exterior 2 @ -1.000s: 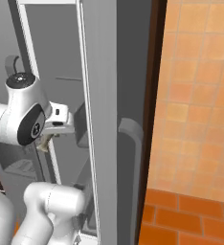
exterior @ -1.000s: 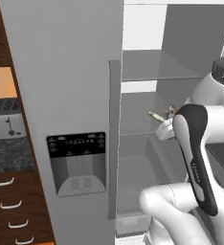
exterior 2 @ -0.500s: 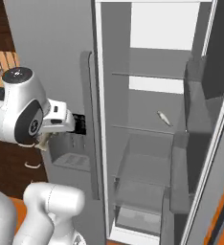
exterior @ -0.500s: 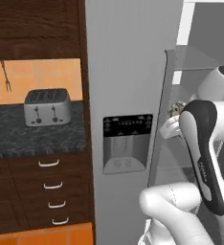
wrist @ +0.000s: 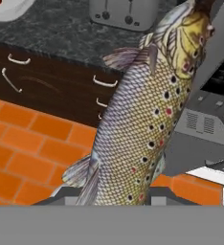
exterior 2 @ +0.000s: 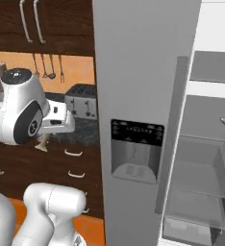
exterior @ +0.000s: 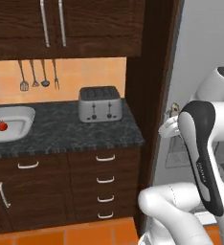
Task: Place one tomato and one fish in each tupperware on the nearby counter, to pack two identical lunches.
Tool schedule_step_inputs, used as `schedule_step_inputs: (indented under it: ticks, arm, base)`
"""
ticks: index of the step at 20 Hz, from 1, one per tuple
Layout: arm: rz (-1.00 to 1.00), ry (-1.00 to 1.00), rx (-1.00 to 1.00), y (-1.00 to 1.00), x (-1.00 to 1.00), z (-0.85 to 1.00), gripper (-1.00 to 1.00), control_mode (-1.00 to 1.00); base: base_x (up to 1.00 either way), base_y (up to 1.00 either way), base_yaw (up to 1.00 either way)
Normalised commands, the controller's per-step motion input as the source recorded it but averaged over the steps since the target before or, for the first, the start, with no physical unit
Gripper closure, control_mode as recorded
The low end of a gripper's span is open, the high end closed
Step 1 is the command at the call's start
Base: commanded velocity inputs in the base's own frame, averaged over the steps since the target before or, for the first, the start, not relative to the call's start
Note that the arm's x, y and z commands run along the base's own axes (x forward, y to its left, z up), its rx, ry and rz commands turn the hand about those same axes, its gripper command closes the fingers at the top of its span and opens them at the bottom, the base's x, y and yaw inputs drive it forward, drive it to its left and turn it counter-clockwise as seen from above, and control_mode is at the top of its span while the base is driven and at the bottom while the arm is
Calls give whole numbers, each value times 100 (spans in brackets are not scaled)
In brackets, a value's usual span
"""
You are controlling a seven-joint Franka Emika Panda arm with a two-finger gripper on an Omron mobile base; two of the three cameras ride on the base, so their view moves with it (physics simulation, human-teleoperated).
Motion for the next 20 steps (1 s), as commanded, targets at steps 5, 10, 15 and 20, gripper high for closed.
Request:
schedule_step_inputs:
  ticks: [5, 10, 15, 20]
  arm:
    - [0, 0, 0, 0, 0, 0, 100, 100]
    - [0, 0, 0, 0, 0, 0, 100, 100]
    - [0, 0, 0, 0, 0, 0, 100, 100]
    - [0, 0, 0, 0, 0, 0, 100, 100]
  base:
    - [5, 100, 0]
    - [22, 100, 0]
    - [74, 100, 0]
    - [87, 78, -6]
